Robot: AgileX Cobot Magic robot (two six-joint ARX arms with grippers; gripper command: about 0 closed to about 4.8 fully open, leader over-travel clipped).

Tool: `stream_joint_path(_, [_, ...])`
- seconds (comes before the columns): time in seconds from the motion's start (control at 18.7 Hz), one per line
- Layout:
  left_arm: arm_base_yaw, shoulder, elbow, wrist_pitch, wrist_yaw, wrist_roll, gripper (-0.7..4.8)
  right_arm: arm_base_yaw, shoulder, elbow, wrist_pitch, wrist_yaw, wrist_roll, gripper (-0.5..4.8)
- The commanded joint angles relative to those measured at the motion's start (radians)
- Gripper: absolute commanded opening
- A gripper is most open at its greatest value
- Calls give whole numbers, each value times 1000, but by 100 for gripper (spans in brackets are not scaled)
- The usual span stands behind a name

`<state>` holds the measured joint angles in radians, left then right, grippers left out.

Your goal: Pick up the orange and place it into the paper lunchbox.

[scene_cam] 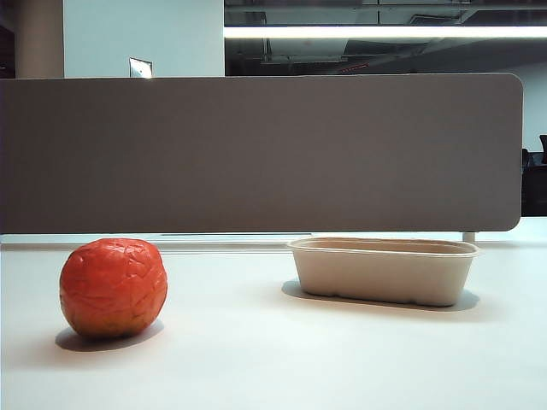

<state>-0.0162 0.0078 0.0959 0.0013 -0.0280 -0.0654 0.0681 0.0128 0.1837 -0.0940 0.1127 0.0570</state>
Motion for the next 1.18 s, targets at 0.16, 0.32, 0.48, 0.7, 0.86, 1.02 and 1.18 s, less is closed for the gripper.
stream_joint_path(0.16, [-1, 100, 199, -87, 6, -25, -5, 0, 152, 240, -113, 14, 6, -6])
stream_joint_path(0.32, [-3, 186, 275, -90, 20, -24, -5, 1, 242, 335, -112, -24, 6, -6])
stream_joint_path(0.48, [-3, 351, 415, -89, 77, -20, -5, 6, 388, 461, -119, -140, 7, -6])
stream_joint_path(0.7, [-4, 581, 576, -111, 203, -21, -5, 28, 514, 555, -154, -254, 7, -6])
stream_joint_path(0.86, [-110, 743, 676, -113, 206, -21, -5, 162, 570, 596, -165, -251, 6, -6])
stream_joint_path(1.02, [-189, 792, 709, -112, 205, -15, -5, 252, 592, 608, -183, -250, 7, -6])
stream_joint_path(1.18, [-288, 837, 735, -113, 204, -12, -5, 407, 614, 640, -286, -238, 6, -6])
